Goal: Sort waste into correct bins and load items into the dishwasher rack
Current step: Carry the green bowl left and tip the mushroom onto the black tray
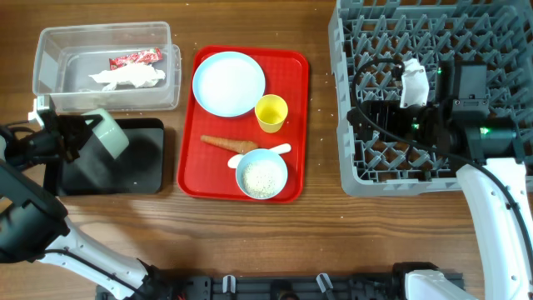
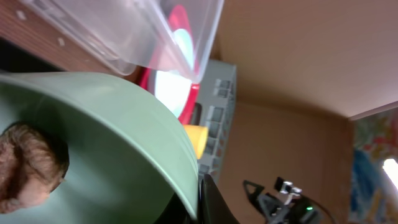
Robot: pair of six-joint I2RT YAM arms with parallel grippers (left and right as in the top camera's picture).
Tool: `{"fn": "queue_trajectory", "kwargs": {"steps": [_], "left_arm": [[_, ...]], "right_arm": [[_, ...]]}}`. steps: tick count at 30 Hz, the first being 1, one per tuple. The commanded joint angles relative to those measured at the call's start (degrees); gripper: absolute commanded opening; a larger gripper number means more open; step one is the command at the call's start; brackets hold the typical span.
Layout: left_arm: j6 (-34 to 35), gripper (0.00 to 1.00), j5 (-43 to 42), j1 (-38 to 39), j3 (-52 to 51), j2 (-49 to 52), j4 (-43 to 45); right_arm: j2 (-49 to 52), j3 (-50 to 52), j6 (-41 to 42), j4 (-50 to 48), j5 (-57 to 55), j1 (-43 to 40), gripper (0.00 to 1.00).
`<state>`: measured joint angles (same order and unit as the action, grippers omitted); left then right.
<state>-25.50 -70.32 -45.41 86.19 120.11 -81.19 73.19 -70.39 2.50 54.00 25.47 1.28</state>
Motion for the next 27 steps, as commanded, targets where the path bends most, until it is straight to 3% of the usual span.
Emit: {"fn": "queue_trajectory", "kwargs": {"steps": [1,7,10,12,16,19,27], "left_arm": [[-2.80,0.04,0.90,-1.07,-0.07,-0.31,-0.31],[-2.58,0.04,-8.15,-2.69,-0.07,-0.31,-1.22],[-2.60,0.04,-13.14,-3.67,-0.07,-0.31,-5.86],[-2.84,0.04,-12.61,-4.11,-0.07,-0.31,-7.32],[-7.63,0.04,-4.66,-5.22,-0.07,-0.31,-0.35],[-9.44,0.04,-5.07,-5.35,-0.07,-0.31,0.11],[-31.34,0.04,-4.79,-4.79,-0.13,-0.28,-3.58]], "right_arm": [[0.48,-0.85,-0.74,0.09,-0.33,-0.24,1.00],[0.48,-0.85,-0.76,0.09,-0.33,-0.24,1.00],[0.48,-0.85,-0.81,0.31,-0.35,-0.24,1.00],[0.48,-0.85,-0.83,0.50,-0.37,-0.24,1.00],[0.48,-0.85,-0.79,0.52,-0.35,-0.24,1.00],[0.48,-0.85,-0.81,1.03,-0.37,-0.24,1.00],[0.48,-0.85,-0.74,0.50,-0.33,-0.24,1.00]]}}
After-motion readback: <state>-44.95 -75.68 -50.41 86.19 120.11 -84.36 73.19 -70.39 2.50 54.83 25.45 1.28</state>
